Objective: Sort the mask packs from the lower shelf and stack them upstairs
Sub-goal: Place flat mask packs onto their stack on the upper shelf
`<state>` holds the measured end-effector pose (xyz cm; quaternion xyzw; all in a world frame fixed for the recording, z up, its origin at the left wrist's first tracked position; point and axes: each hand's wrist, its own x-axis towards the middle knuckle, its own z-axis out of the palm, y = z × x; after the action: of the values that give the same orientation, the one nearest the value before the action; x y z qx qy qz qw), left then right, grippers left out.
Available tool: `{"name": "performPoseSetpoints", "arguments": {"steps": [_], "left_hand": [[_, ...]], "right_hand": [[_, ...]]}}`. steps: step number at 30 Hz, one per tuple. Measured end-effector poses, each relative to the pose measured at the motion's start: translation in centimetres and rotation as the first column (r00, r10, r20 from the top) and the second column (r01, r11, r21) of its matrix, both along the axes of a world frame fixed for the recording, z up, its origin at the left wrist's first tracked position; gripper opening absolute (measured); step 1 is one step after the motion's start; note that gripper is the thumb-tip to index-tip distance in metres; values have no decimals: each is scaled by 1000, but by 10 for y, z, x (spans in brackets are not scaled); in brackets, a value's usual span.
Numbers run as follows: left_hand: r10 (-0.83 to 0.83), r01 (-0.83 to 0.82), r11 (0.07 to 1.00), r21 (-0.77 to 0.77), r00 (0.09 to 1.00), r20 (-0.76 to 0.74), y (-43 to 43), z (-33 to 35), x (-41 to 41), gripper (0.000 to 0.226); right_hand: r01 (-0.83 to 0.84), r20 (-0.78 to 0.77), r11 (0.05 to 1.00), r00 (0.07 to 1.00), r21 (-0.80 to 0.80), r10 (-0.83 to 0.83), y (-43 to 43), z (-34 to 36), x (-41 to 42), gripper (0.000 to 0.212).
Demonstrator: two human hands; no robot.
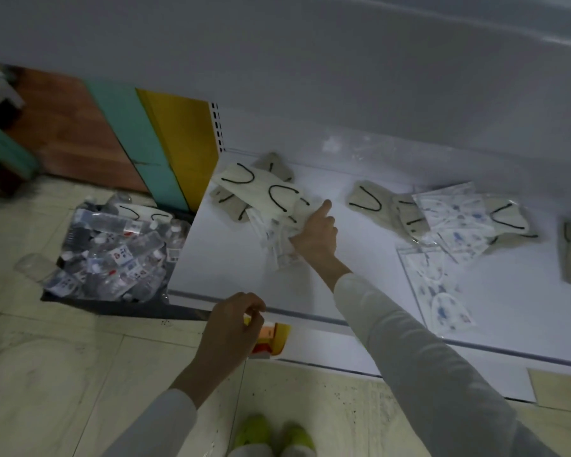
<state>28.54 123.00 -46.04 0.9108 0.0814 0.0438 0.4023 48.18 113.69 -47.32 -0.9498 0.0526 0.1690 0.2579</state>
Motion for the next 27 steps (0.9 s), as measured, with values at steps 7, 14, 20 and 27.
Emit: {"name": "performPoseSetpoints", "arguments": {"steps": [7, 14, 20, 27], "left_hand": [[7, -7, 1000, -25, 1000, 25, -4, -7, 8, 11], [82, -85, 993, -87, 996, -32, -8, -14, 13, 10], [129, -264, 903, -338, 919, -373, -48, -2, 37, 25], [56, -559, 455, -693, 795, -604, -102, 9, 60, 16]], "right_hand": [[146, -149, 989, 979, 20, -141, -7, 13, -11, 67], [299, -258, 916, 938, 268, -231, -37, 22, -25, 84], [493, -455, 783, 836, 379, -306, -104, 23, -49, 59], [297, -444, 739, 896, 605, 3, -159, 38, -95, 41]]}}
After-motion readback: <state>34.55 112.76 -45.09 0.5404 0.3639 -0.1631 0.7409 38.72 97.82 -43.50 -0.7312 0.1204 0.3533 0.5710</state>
